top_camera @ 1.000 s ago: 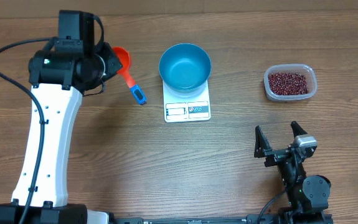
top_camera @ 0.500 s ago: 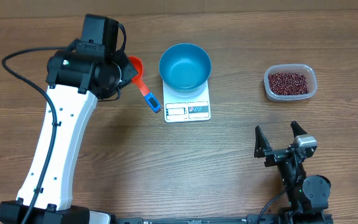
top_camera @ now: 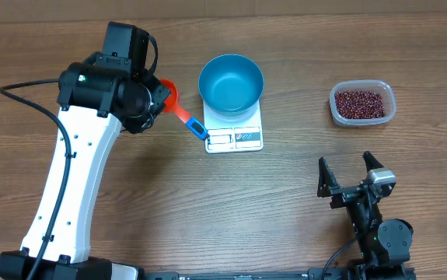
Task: Scoop item into bowl and weigh 150g on scale
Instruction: 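Lift the red scoop with the left gripper toward the scale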
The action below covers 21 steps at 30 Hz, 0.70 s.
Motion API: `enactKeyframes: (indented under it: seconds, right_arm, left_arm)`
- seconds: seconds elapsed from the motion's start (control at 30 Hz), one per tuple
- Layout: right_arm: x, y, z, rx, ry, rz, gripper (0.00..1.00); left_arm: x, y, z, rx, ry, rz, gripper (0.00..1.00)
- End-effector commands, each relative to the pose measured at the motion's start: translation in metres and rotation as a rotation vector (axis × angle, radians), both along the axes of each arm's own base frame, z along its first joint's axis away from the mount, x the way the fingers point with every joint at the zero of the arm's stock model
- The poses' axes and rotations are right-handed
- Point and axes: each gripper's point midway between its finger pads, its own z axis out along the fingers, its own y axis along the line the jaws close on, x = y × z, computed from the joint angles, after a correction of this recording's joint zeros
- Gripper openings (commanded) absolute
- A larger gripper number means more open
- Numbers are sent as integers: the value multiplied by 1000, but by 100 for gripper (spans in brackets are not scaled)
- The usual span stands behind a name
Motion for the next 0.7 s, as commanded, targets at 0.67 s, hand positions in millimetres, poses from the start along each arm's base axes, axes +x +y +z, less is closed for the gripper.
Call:
enactKeyframes:
  seconds: [0.67]
  right_arm:
    - [0,0,-2,3,-2,-3,100]
  left_arm:
    - [-3,-2,7,-52,4,106,4]
